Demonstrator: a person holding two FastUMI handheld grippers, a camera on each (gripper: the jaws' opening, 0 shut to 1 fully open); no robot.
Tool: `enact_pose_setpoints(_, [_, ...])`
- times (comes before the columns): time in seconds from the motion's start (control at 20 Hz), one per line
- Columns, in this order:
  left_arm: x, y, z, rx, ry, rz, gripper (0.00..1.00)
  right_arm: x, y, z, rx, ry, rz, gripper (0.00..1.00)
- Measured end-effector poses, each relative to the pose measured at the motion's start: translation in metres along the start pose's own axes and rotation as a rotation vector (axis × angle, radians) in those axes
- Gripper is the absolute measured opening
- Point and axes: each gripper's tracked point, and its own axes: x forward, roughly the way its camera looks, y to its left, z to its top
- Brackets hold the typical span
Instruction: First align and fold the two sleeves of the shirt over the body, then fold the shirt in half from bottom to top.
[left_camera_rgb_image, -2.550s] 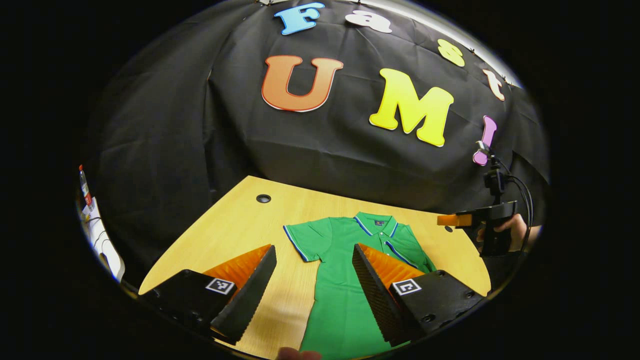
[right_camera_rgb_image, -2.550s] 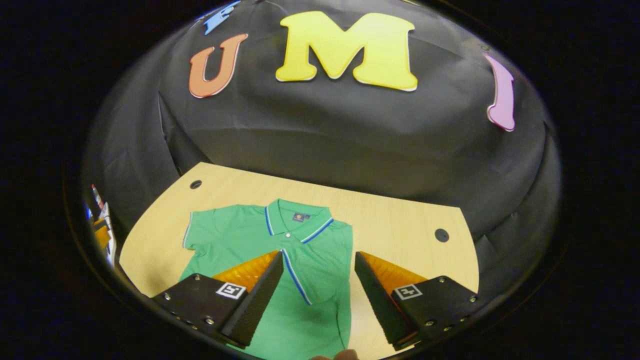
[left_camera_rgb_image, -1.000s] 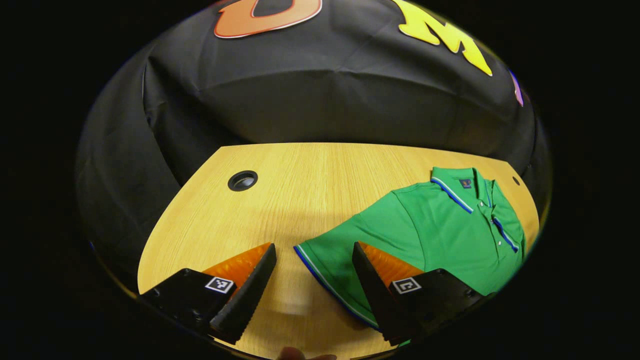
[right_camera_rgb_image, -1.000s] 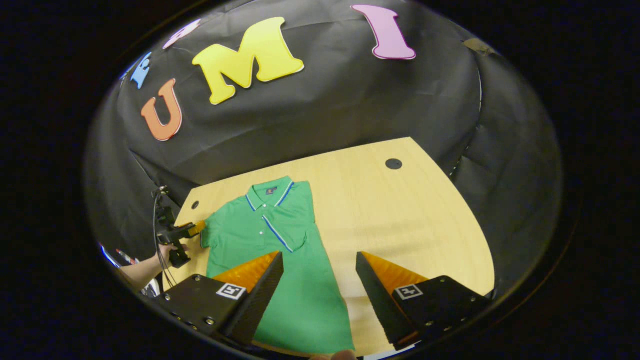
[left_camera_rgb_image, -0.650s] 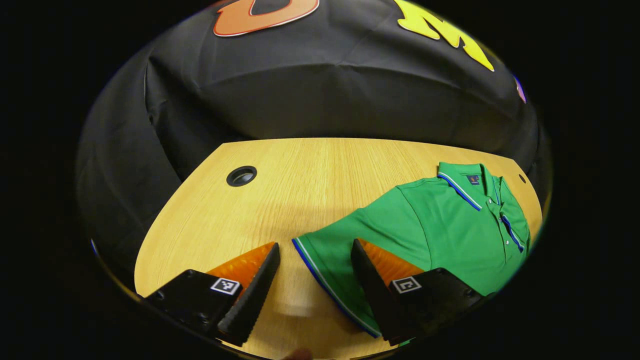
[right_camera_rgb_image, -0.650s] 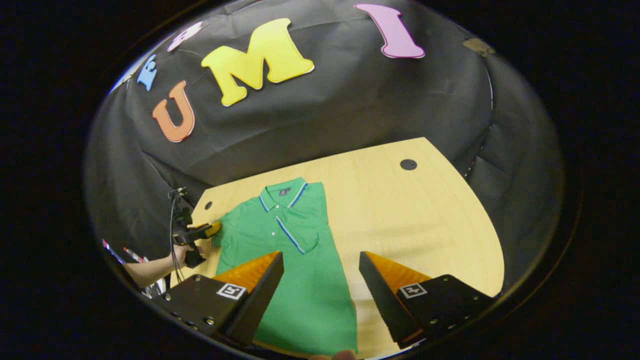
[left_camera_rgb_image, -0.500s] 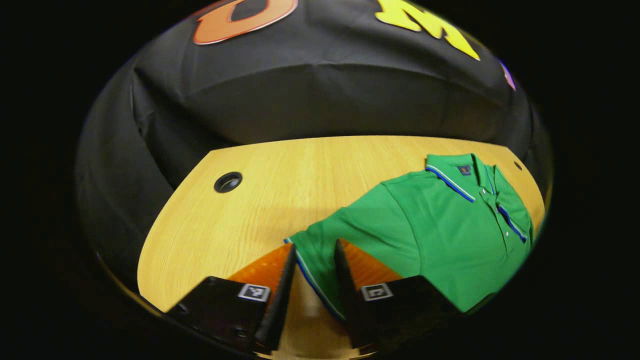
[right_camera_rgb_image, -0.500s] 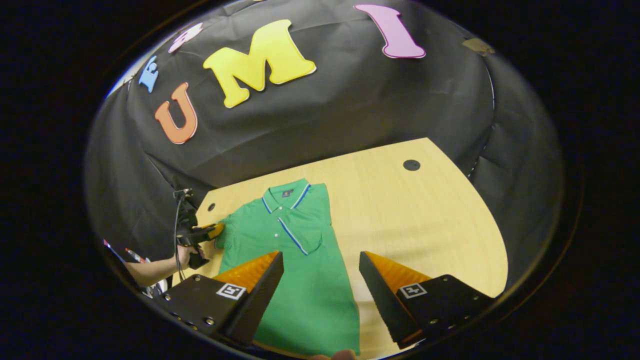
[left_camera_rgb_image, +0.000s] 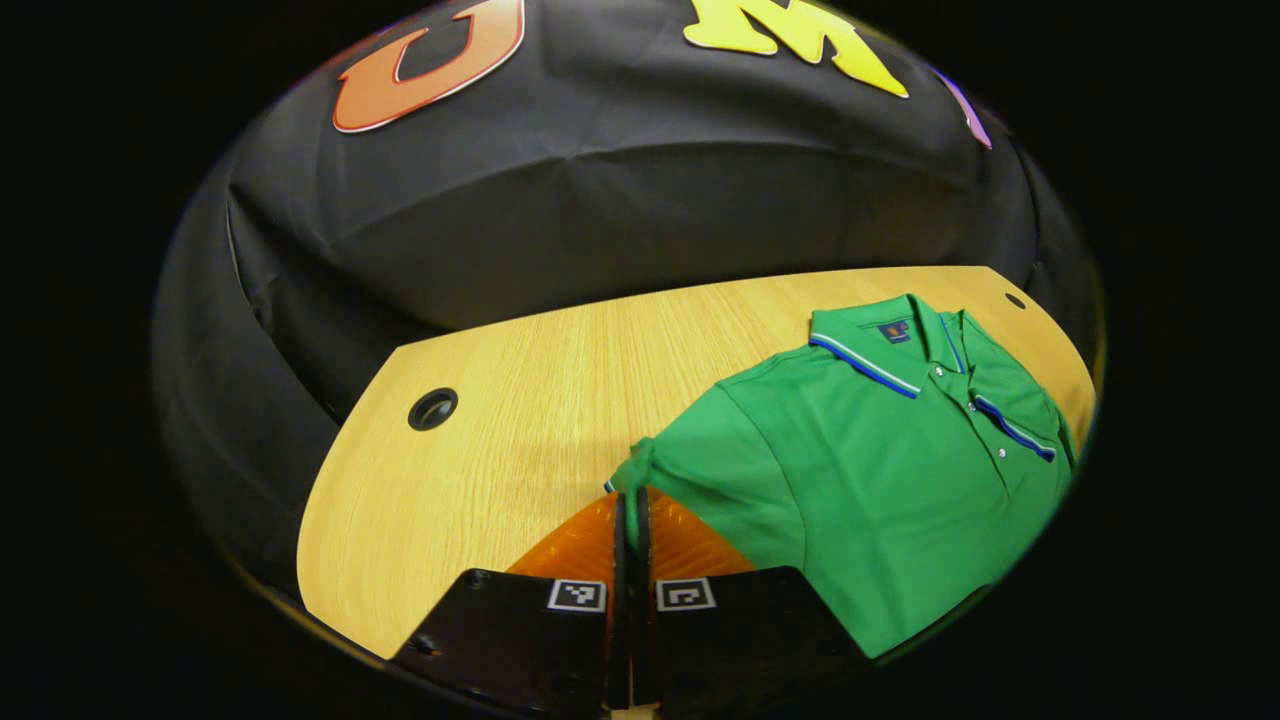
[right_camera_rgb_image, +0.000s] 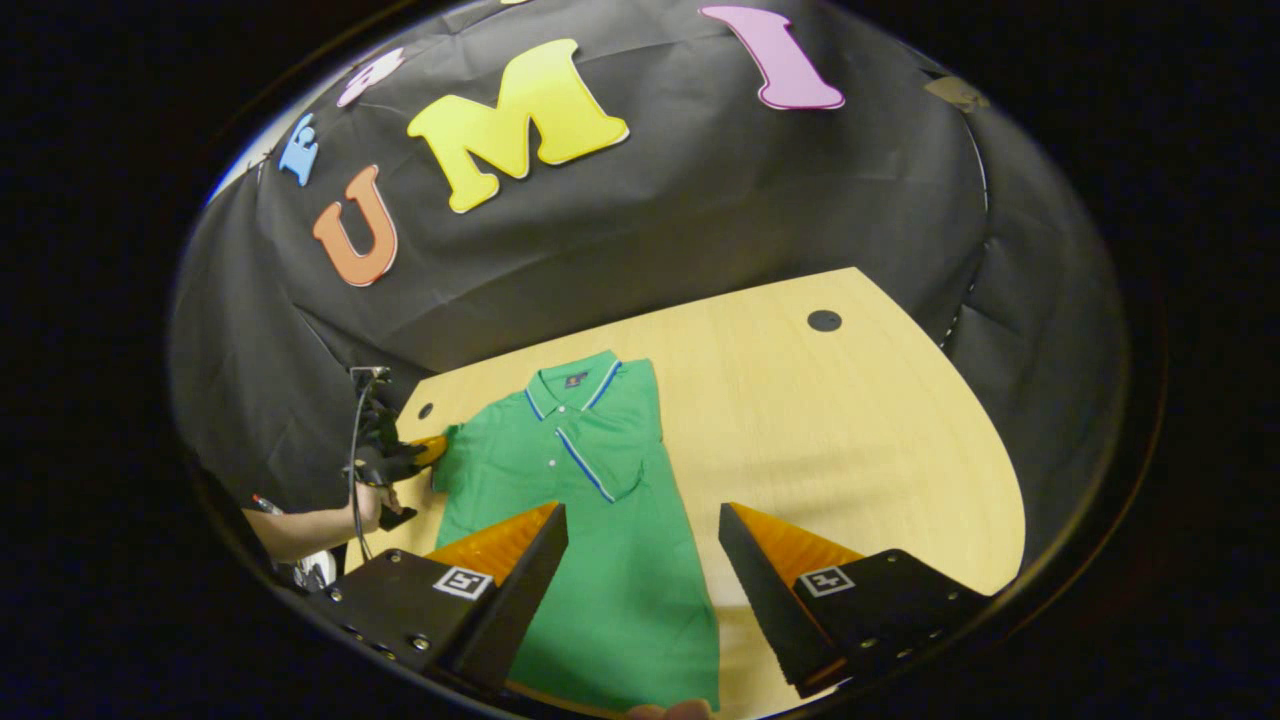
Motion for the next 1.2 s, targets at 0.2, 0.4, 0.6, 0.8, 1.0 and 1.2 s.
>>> enact_pose_setpoints(0.2, [-0.016, -0.017, 0.024, 0.065, -0.034, -0.039, 0.04, -0.009, 0.009, 0.002, -0.003, -0.015, 0.004, 0.95])
enact_pose_setpoints(0.4, [-0.032, -0.036, 0.05, 0.096, -0.063, -0.077, 0.04, -0.027, 0.015, 0.011, -0.037, -0.061, 0.002, 0.95])
enact_pose_setpoints(0.6, [-0.044, -0.056, 0.07, 0.103, -0.079, -0.107, 0.04, -0.046, 0.016, 0.01, -0.035, -0.098, 0.0, 0.95])
enact_pose_setpoints(0.8, [-0.052, -0.089, 0.077, 0.131, -0.068, -0.15, 0.04, -0.063, 0.009, 0.003, -0.029, -0.115, -0.018, 0.95])
enact_pose_setpoints(1.0, [-0.056, -0.134, 0.082, 0.165, -0.067, -0.214, 0.04, -0.077, -0.005, 0.0, -0.006, -0.136, -0.047, 0.95])
enact_pose_setpoints(1.2, [-0.056, -0.17, 0.081, 0.187, -0.067, -0.279, 0.04, -0.083, -0.011, -0.002, 0.021, -0.142, -0.062, 0.95])
